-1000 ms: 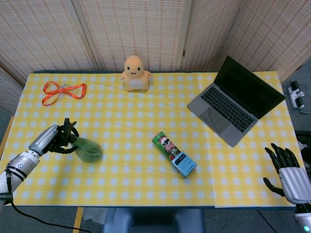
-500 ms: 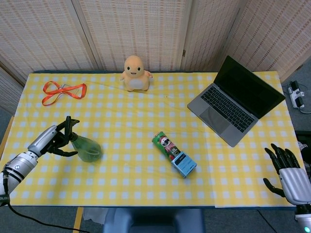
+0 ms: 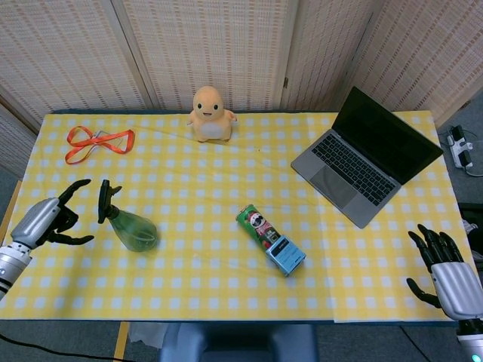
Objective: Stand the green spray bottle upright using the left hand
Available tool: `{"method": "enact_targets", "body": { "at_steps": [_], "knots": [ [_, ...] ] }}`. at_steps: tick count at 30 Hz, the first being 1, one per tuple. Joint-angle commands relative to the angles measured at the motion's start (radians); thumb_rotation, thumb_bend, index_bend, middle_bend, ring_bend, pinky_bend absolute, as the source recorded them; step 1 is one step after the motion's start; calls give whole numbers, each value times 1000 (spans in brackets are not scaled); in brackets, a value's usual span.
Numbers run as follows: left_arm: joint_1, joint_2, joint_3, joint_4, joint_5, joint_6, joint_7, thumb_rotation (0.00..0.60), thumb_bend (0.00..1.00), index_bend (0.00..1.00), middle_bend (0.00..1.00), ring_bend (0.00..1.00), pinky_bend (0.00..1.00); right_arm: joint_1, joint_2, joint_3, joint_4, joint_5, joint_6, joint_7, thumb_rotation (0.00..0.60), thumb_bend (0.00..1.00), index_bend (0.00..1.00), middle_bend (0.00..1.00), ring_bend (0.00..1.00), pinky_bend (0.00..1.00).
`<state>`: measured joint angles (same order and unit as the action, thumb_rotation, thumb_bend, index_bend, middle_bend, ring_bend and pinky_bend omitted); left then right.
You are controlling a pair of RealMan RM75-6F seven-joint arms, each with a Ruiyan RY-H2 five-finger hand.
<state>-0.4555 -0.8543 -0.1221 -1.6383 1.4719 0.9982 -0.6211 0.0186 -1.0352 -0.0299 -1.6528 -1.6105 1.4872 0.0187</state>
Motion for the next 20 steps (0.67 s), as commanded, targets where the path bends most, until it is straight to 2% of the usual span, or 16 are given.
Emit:
{"method": "enact_targets", "body": {
  "at_steps": [1,2,3,4,7,9,11,12,14,20],
  "knots": [
    [146,-133,-12,87,-100,313,393,600,166,113,999,987,1000,2,-2,-1,-1,-4,-2,-5,600,327,0,0,0,0],
    [168,-162,-12,100,-100,369,447,600,166,122,983,955,1000,3,-3,-1,-1,-5,-2,-7,600,327,0,0,0,0],
    [190,-189,-8,107,-98,415,486,600,166,150,896,838,954,3,-4,-1,-2,-6,-3,-9,600,327,0,0,0,0],
    [217,-222,2,116,-88,466,516,600,165,178,774,696,832,4,-6,-1,-2,-7,-4,-12,600,327,0,0,0,0],
    [277,-262,59,95,-60,507,518,600,166,186,372,351,337,7,-18,3,8,-26,12,-6,600,327,0,0,0,0],
    [312,-292,85,89,-57,528,537,600,163,150,176,128,168,6,-29,4,26,-49,34,9,600,327,0,0,0,0],
    [316,-283,101,67,-73,505,635,600,152,104,46,10,37,4,-33,3,37,-61,47,22,600,327,0,0,0,0],
    [322,-279,96,46,-79,520,670,600,142,81,10,0,4,3,-33,1,40,-64,49,25,600,327,0,0,0,0],
    [335,-283,88,12,-82,548,701,600,134,66,0,0,0,2,-30,-3,39,-65,49,31,600,327,0,0,0,0],
    [338,-272,90,-11,-87,519,725,600,133,67,0,0,0,6,-31,-7,34,-68,39,19,600,327,0,0,0,0]
  ]
}}
